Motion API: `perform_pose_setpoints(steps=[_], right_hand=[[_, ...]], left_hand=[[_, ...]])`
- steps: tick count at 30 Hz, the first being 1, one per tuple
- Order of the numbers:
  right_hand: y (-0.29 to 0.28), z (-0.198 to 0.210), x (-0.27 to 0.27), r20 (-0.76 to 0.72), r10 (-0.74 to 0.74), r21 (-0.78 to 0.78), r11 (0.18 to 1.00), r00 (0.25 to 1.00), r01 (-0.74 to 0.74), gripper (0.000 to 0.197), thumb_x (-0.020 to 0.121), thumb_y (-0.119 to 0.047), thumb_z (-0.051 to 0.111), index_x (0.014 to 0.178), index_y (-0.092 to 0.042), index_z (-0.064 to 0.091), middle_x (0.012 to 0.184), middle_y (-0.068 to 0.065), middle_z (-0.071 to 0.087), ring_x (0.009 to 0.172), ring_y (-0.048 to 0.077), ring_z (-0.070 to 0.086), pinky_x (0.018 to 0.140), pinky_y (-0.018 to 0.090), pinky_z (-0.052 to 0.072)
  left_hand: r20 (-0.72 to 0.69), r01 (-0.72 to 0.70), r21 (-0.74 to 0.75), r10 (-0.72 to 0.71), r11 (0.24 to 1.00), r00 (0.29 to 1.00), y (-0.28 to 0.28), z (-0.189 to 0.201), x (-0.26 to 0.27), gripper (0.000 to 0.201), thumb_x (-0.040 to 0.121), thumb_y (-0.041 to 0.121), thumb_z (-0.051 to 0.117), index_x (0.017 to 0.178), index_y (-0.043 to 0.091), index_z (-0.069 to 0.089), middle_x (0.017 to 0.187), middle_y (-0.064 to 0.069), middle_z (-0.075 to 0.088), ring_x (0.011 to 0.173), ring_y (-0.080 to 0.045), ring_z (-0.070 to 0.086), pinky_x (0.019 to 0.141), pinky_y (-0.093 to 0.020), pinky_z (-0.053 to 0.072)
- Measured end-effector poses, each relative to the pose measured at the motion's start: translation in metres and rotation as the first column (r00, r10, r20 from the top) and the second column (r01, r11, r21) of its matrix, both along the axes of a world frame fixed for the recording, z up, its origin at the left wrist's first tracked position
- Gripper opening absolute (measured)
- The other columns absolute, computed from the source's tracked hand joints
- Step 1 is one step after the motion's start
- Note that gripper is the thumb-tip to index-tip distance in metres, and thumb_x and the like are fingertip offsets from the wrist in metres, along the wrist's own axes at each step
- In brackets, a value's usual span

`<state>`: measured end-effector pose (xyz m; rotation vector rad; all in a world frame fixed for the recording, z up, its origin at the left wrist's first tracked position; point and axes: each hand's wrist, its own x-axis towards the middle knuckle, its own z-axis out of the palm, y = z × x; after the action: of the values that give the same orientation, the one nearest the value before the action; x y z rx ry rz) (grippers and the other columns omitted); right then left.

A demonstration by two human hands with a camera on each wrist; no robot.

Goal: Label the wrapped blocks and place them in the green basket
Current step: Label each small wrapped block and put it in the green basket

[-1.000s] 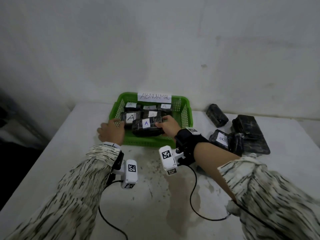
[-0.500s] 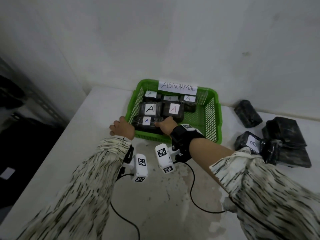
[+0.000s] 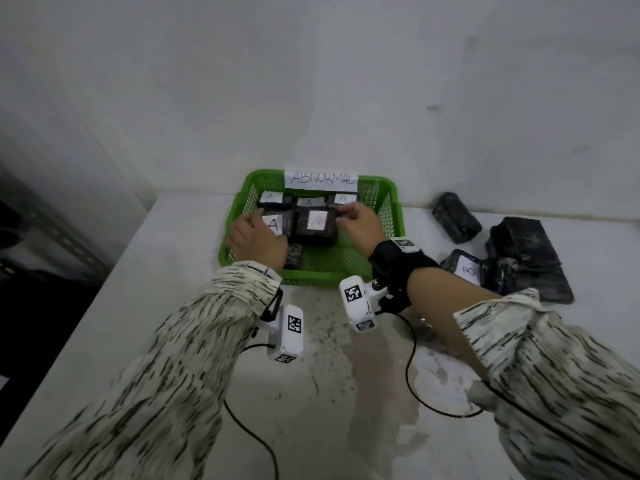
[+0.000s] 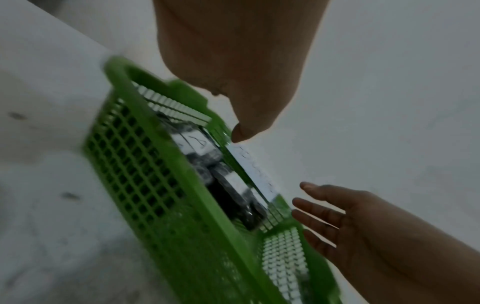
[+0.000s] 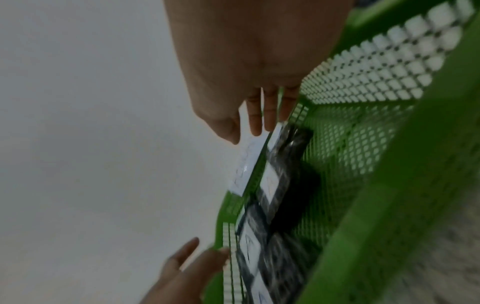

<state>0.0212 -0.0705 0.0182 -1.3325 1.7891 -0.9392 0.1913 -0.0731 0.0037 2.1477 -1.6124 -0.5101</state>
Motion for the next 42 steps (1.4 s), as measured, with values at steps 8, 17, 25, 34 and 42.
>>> perform_pose_setpoints(steps=[8,17,25,34,42], right_hand=[[0.037,0.005,-0.137,-0.024,-0.188,0.064,0.98,0.982,0.189,0.045,0.089,-0.016,0.061,0.132,-0.007,0.051,0.105,0.009,0.057,0.108,0.023,0.055,0.097,0.031,0.039],[0.034,-0.022,-0.213,-0.318,-0.174,0.169,0.957,0.932,0.236,0.061,0.084,-0.028,0.065,0.141,-0.015,0.044,0.137,0.021,0.046,0.125,0.037,0.045,0.108,0.041,0.035],[-0.01,-0.041,-0.228,-0.42,-0.119,0.296,0.919,0.9,0.26,0.079,0.08,-0.037,0.066,0.147,-0.028,0.026,0.146,0.021,0.027,0.131,0.042,0.031,0.109,0.042,0.029],[-0.013,-0.059,-0.218,-0.473,-0.1,0.24,0.941,0.875,0.237,0.05,0.093,-0.012,0.041,0.138,-0.032,0.037,0.132,0.023,0.036,0.123,0.042,0.036,0.098,0.047,0.036],[0.023,-0.025,-0.198,0.417,-0.475,-0.029,0.845,0.775,0.533,0.014,0.093,-0.02,0.049,0.105,-0.015,0.053,0.095,0.002,0.059,0.087,0.021,0.057,0.074,0.036,0.047]], left_hand=[[-0.017,0.407,0.073,-0.407,0.911,0.913,0.033,-0.002,-0.143,0.057,0.09,0.038,0.052,0.138,0.015,0.034,0.141,-0.016,0.03,0.135,-0.033,0.023,0.115,-0.043,0.013],[0.037,0.421,0.1,-0.427,0.901,0.904,0.039,-0.028,-0.195,0.063,0.094,0.041,0.045,0.144,0.008,0.026,0.143,-0.019,0.033,0.134,-0.031,0.027,0.108,-0.04,0.022],[0.238,0.471,0.068,-0.473,0.879,0.848,0.045,-0.045,-0.198,0.072,0.087,0.046,0.008,0.137,0.003,0.037,0.135,-0.016,0.046,0.125,-0.028,0.04,0.1,-0.042,0.032],[0.267,0.504,0.088,-0.507,0.859,0.819,0.04,-0.049,-0.202,0.049,0.072,0.038,0.036,0.087,0.009,0.072,0.075,-0.004,0.07,0.067,-0.018,0.067,0.055,-0.027,0.052],[-0.115,0.467,0.153,-0.454,0.871,0.884,0.034,-0.035,-0.19,0.058,0.097,0.039,0.039,0.146,0.011,0.026,0.146,-0.016,0.032,0.136,-0.031,0.027,0.109,-0.045,0.026]])
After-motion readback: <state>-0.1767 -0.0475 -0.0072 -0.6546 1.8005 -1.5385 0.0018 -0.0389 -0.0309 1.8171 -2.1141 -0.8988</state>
